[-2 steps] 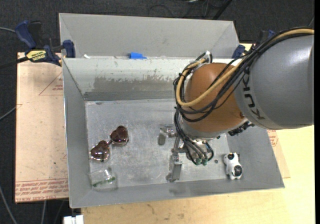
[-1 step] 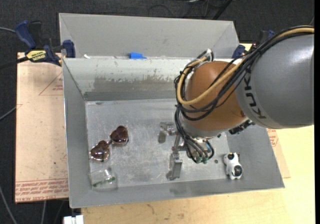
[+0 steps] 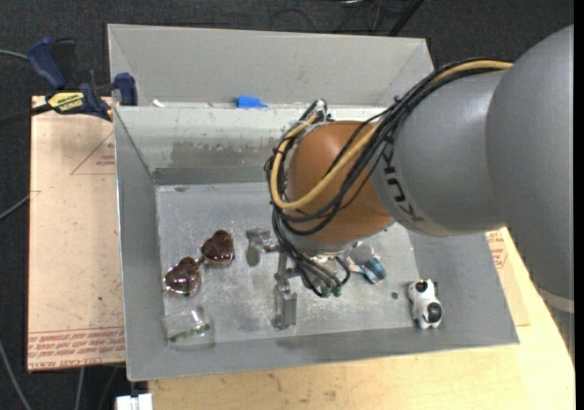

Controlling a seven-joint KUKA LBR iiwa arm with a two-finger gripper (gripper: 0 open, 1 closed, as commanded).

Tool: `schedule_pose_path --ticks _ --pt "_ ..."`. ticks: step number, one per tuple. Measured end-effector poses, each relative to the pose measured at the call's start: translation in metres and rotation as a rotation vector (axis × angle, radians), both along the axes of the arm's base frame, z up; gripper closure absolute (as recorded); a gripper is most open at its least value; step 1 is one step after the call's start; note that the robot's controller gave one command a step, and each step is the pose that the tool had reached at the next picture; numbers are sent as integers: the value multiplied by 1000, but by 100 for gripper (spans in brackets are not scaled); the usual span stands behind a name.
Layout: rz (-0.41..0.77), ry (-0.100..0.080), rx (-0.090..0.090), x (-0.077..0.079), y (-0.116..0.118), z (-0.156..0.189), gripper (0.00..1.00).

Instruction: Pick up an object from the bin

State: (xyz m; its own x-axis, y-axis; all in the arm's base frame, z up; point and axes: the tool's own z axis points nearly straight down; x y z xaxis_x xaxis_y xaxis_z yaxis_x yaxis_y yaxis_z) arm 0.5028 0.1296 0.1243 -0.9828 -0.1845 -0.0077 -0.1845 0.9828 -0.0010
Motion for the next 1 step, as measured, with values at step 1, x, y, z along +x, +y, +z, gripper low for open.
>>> schedule_pose_path --ticks 1 --pt "119 9 2 -1 -37 -13 0"
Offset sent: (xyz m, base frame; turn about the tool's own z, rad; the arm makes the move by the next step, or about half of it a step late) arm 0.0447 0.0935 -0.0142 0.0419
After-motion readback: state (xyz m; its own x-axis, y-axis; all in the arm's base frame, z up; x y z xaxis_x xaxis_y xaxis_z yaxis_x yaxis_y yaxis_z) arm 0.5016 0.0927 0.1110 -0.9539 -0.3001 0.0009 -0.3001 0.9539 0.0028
